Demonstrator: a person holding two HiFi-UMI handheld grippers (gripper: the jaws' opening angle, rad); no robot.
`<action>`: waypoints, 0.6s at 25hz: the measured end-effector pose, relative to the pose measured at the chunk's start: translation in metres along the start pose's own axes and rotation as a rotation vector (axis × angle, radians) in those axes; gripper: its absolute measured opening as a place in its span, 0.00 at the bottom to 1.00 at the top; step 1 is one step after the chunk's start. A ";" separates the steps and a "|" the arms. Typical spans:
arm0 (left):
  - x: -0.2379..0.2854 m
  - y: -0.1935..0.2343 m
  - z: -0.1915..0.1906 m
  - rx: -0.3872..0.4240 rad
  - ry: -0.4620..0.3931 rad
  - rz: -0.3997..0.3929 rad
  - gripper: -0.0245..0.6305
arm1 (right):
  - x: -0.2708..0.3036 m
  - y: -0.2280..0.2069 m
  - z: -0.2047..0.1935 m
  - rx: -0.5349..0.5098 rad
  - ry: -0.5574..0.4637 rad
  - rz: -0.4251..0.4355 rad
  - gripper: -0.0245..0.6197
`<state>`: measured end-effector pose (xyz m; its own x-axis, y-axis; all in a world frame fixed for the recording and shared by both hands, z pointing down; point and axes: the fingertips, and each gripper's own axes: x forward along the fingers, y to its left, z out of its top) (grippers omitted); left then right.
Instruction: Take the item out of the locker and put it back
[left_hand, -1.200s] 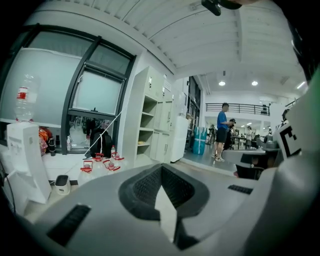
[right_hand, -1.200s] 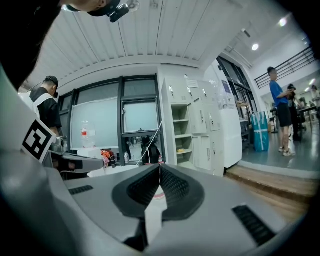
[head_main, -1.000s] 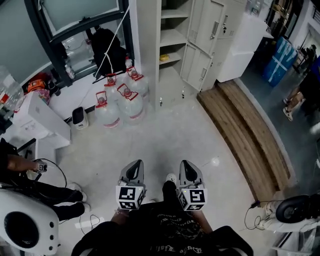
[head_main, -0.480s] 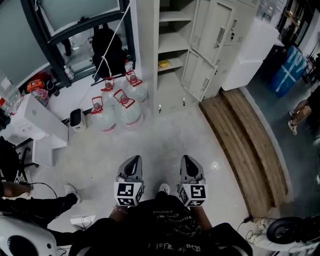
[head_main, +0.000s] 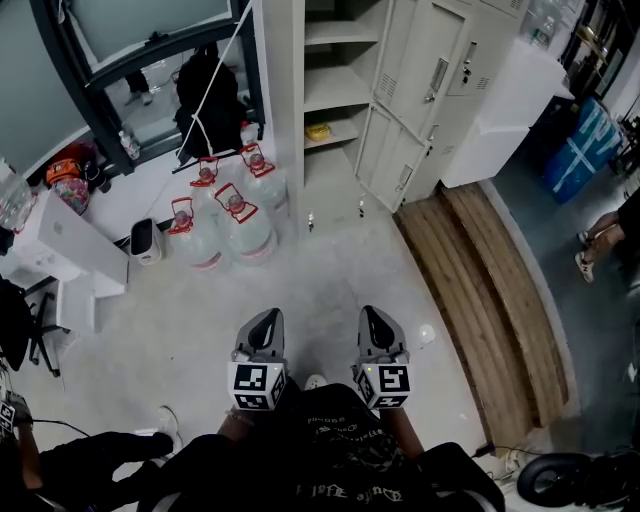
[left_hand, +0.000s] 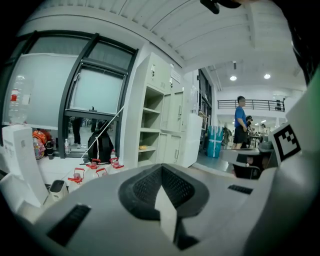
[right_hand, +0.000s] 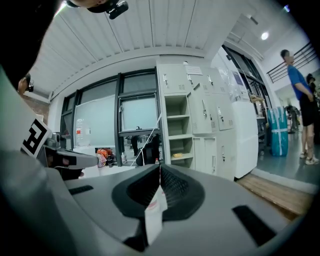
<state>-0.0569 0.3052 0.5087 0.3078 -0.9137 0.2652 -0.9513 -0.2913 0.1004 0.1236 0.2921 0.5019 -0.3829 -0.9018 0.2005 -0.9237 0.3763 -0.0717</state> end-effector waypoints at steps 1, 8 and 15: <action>0.003 0.000 0.000 -0.003 0.002 0.003 0.05 | 0.002 -0.001 -0.003 0.001 0.008 0.005 0.05; 0.026 0.003 0.002 -0.028 0.005 -0.003 0.05 | 0.019 -0.003 -0.010 -0.012 0.056 0.042 0.05; 0.064 0.012 -0.001 -0.018 0.023 -0.046 0.05 | 0.050 -0.018 -0.012 -0.003 0.072 0.010 0.05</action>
<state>-0.0487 0.2437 0.5282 0.3512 -0.8929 0.2818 -0.9360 -0.3271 0.1302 0.1214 0.2427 0.5247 -0.3903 -0.8804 0.2694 -0.9198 0.3861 -0.0708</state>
